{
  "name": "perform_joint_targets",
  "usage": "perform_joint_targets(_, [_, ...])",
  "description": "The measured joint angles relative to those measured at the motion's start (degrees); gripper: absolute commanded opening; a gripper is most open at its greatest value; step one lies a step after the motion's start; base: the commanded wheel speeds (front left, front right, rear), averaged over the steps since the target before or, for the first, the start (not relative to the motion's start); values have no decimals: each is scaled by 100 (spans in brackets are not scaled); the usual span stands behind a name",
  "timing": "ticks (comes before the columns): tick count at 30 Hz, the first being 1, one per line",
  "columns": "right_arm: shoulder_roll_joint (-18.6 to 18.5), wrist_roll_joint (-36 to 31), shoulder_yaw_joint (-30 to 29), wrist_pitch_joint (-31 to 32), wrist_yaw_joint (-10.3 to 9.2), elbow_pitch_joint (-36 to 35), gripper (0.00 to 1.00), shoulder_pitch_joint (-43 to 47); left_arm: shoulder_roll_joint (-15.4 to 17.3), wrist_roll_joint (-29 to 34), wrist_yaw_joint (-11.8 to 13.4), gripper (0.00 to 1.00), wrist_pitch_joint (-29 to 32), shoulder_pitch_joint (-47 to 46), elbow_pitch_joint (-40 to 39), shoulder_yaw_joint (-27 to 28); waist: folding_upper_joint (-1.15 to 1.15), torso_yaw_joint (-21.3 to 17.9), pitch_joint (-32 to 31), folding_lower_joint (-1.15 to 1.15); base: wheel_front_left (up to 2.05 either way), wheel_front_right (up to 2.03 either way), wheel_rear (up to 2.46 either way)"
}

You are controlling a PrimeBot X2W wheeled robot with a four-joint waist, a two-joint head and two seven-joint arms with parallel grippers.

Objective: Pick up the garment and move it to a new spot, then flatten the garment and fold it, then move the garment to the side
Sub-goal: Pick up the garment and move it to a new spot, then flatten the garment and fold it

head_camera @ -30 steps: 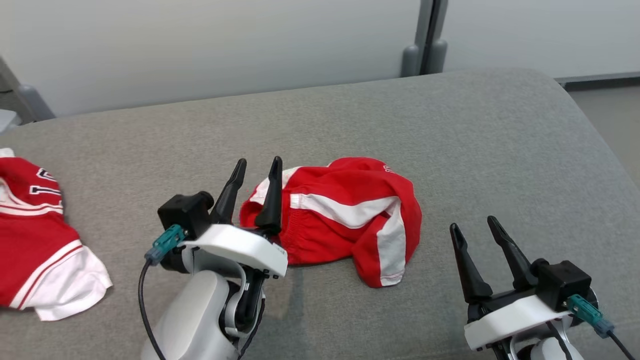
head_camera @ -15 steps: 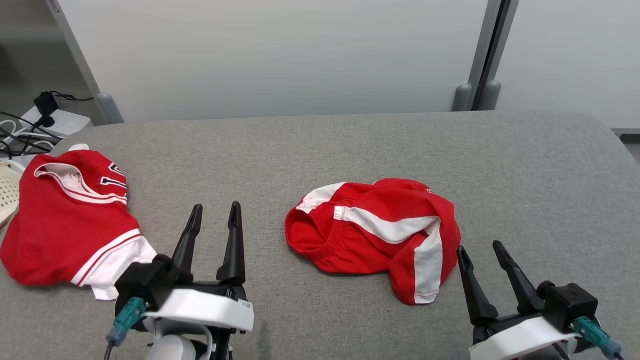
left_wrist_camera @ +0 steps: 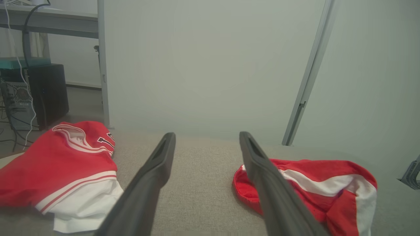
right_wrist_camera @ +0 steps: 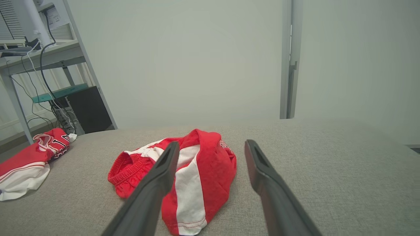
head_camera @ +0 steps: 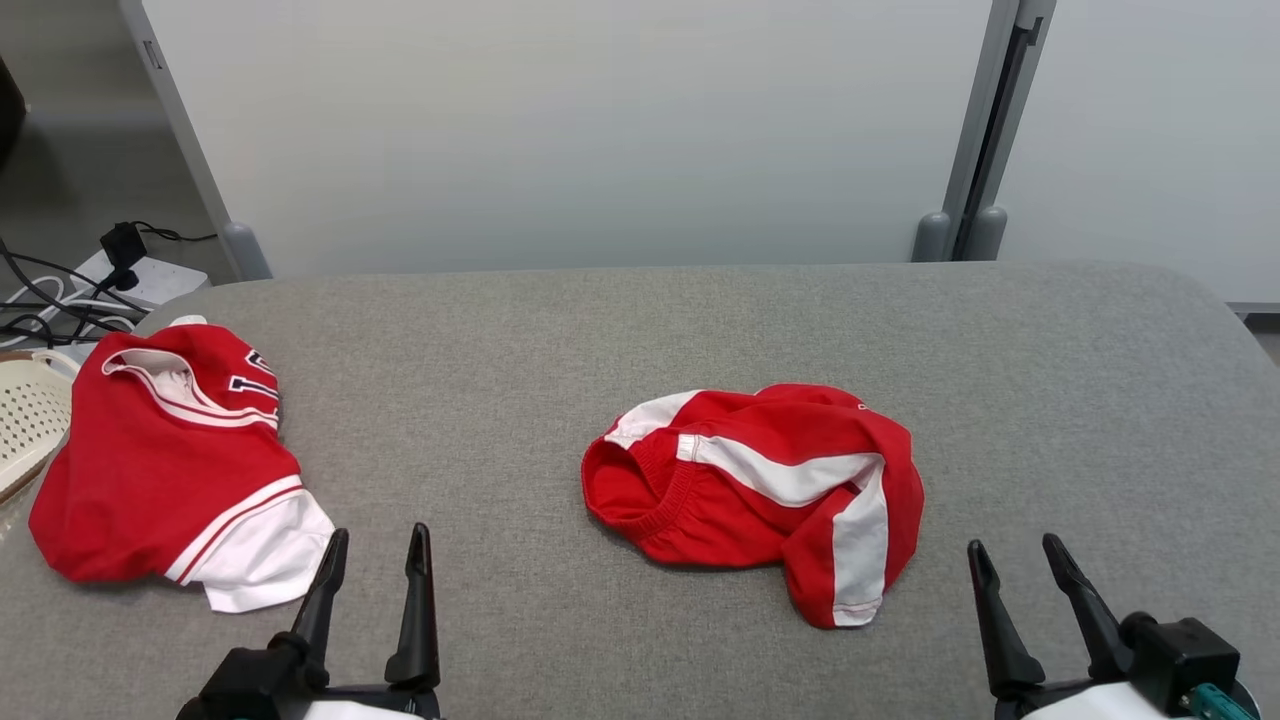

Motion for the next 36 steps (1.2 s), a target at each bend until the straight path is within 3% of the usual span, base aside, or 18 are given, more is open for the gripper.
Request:
perform_joint_targets(28, [102, 89, -169, 0, 0, 92, 100, 223, 2, -54, 201, 100, 0, 261, 41, 135, 0, -221, 52, 0, 0, 0, 0])
perform_joint_targets(36, [104, 145, -99, 0, 0, 109, 100, 207, 3, -307, 250, 100, 0, -161, 378, -167, 0, -235, 207, 0, 0, 0, 0])
